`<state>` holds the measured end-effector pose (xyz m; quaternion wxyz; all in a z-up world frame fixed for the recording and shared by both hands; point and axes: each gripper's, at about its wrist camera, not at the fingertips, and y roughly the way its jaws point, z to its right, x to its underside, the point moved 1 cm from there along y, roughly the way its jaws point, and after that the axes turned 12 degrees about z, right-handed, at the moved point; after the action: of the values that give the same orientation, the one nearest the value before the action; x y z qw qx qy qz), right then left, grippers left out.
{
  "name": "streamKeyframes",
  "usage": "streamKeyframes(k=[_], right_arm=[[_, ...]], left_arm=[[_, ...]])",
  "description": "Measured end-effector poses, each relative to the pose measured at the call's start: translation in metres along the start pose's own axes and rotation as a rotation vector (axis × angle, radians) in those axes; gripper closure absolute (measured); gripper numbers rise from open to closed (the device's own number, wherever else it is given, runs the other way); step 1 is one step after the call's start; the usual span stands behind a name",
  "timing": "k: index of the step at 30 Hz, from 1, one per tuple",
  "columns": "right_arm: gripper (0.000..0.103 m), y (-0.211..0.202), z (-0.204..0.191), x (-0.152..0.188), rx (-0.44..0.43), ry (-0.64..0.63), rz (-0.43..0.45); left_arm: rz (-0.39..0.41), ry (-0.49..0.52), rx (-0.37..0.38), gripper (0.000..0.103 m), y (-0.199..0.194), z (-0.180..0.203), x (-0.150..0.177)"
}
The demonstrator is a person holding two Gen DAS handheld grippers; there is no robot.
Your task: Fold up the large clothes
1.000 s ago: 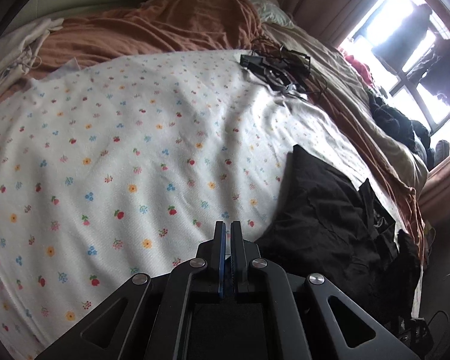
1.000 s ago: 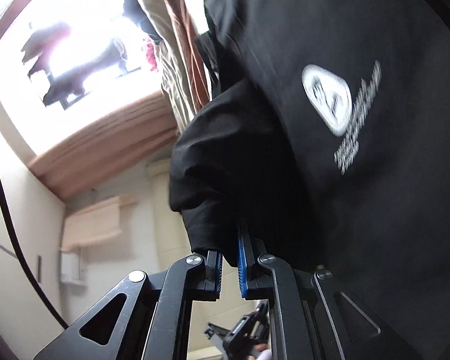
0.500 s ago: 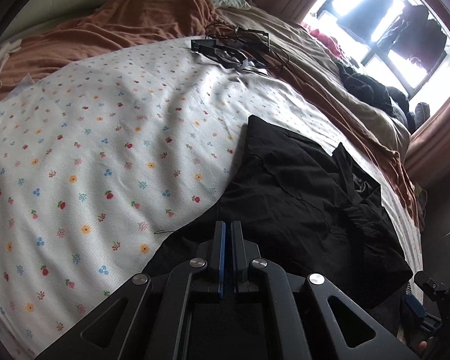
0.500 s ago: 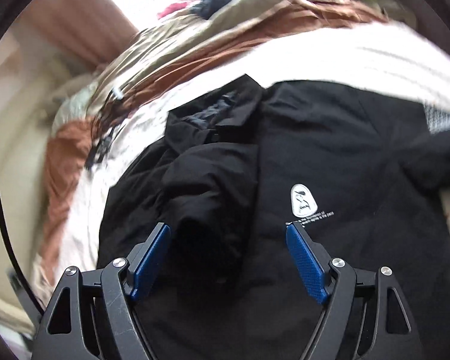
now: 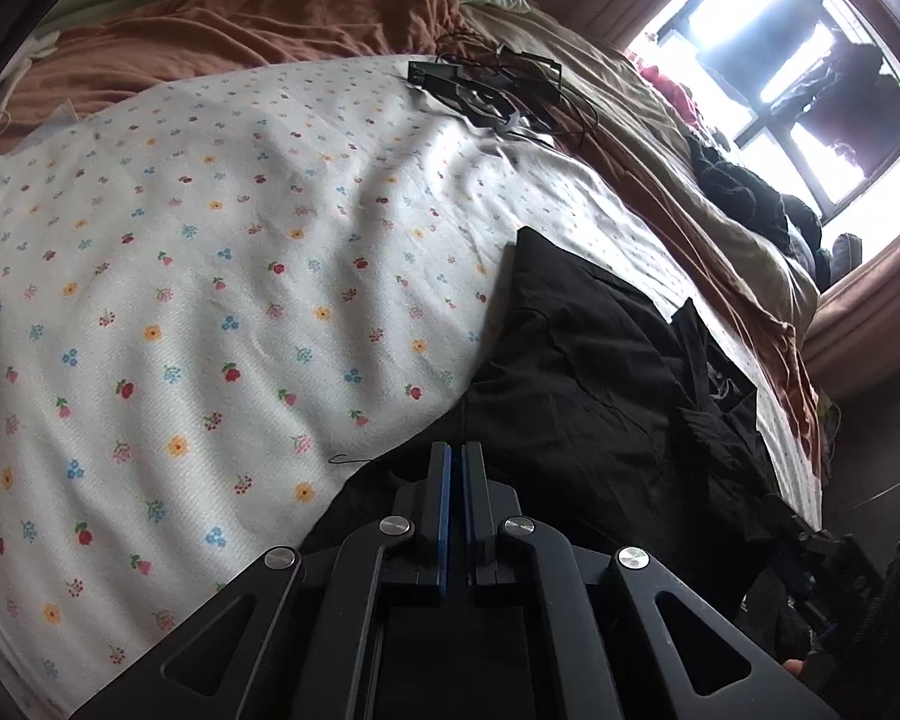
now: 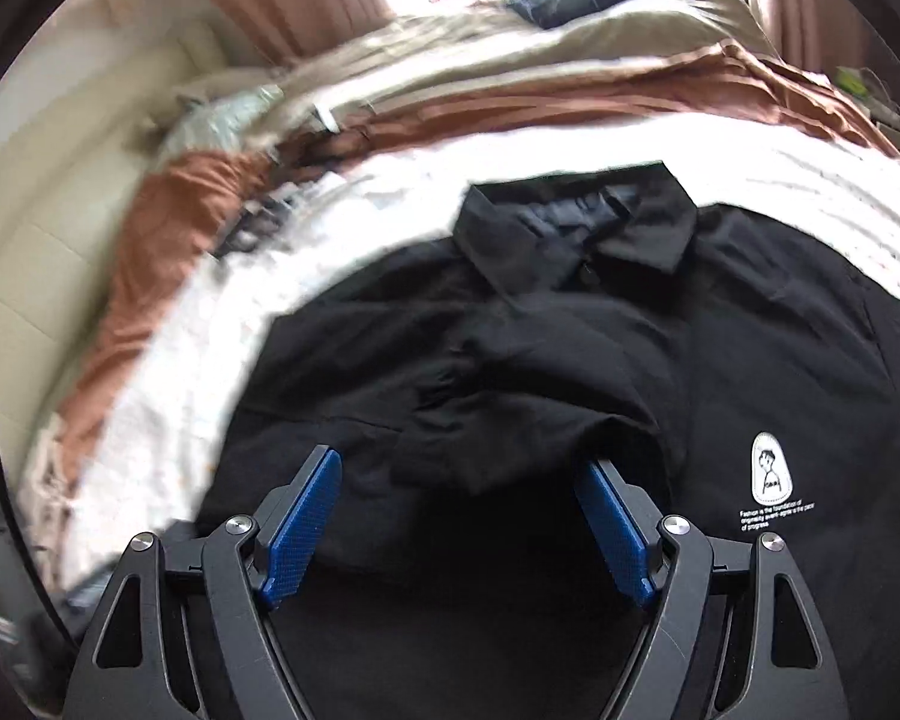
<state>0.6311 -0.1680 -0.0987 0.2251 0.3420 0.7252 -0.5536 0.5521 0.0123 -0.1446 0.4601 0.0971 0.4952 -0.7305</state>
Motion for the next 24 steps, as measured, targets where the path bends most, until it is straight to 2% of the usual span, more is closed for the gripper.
streamKeyframes(k=[4,8,9,10,11,12,13,15,21,24], right_arm=[[0.023,0.03,0.015,0.023,0.041,0.007,-0.108],[0.023,0.033,0.01,0.032,0.085,-0.065,-0.104],[0.03,0.033,0.009,0.033,0.091,-0.077,-0.103],[0.045,0.032,0.008,0.033,0.095,-0.09,-0.091],[0.056,0.031,0.01,0.033,0.092,-0.094,-0.085],[0.089,0.029,0.012,0.032,0.075,-0.087,-0.085],[0.097,0.028,0.016,0.03,0.027,-0.05,-0.1],[0.098,0.023,0.026,0.024,-0.02,0.019,-0.1],[0.1,-0.025,0.054,-0.006,-0.086,0.125,0.039],[0.1,-0.045,0.075,-0.018,-0.092,0.187,0.085]], left_arm=[[0.014,-0.043,-0.01,0.1,-0.006,-0.008,-0.005],[0.012,-0.041,-0.006,0.1,-0.008,-0.007,-0.005],[0.013,-0.041,-0.007,0.1,-0.008,-0.007,-0.005],[0.014,-0.042,-0.007,0.1,-0.008,-0.007,-0.005],[0.015,-0.042,-0.007,0.1,-0.008,-0.006,-0.005],[0.017,-0.04,-0.008,0.101,-0.009,-0.006,-0.005],[0.019,-0.037,-0.008,0.1,-0.009,-0.006,-0.006],[0.022,-0.032,-0.007,0.1,-0.01,-0.005,-0.007],[0.03,-0.015,0.008,0.1,-0.014,0.0,-0.009],[0.033,0.003,0.012,0.1,-0.015,0.005,-0.009]])
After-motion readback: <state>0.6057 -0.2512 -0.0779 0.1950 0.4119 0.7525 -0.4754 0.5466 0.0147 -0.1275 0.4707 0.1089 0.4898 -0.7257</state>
